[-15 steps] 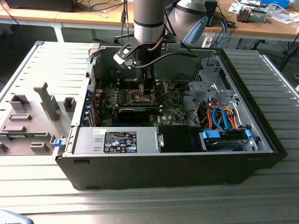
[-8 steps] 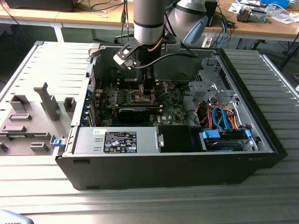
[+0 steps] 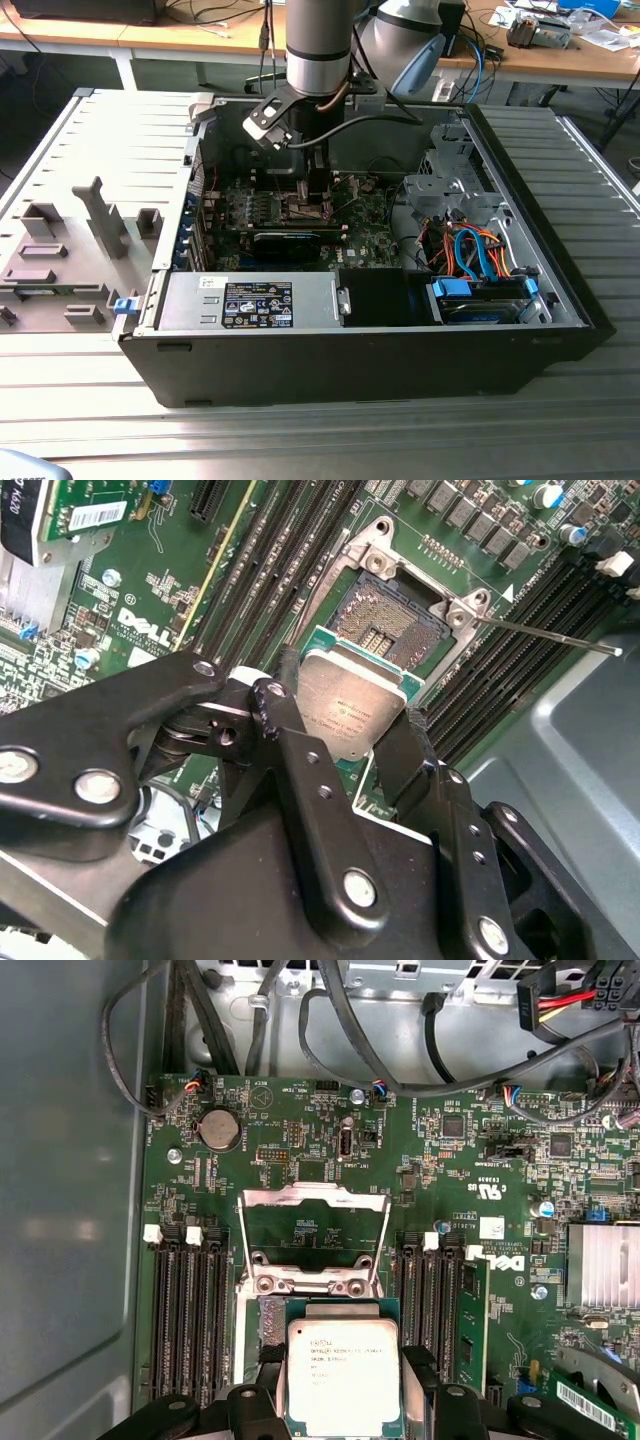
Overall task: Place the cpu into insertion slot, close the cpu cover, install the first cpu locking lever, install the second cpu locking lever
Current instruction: 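Place the cpu into insertion slot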
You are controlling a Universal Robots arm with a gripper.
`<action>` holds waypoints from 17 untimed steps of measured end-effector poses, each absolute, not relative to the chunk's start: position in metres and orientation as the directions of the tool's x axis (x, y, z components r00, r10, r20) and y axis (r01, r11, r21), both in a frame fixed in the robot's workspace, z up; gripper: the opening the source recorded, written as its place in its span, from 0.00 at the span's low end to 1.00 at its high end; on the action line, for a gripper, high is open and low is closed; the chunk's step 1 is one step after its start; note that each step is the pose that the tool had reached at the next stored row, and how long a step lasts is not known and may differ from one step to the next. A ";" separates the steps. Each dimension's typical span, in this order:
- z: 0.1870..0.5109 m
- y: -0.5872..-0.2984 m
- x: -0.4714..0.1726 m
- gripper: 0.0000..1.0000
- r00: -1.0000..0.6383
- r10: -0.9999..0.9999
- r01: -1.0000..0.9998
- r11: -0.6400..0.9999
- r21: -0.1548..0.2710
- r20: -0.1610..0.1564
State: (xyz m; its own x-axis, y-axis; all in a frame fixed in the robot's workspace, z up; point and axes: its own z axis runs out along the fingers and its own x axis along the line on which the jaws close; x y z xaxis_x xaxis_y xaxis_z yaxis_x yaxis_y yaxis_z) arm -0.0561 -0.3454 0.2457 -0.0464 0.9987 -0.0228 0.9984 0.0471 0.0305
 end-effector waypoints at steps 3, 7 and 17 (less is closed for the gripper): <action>0.245 -0.345 -0.056 0.55 -0.046 0.999 0.998 0.047 0.030 -0.023; 0.244 -0.345 -0.057 0.55 -0.046 0.999 0.998 0.047 0.031 -0.023; 0.241 -0.345 -0.057 0.55 -0.046 0.999 0.998 0.047 0.031 -0.023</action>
State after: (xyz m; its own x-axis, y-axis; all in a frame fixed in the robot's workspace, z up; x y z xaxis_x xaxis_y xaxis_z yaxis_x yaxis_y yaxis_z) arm -0.0569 -0.3454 0.2408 -0.0464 0.9987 -0.0228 0.9984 0.0471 0.0305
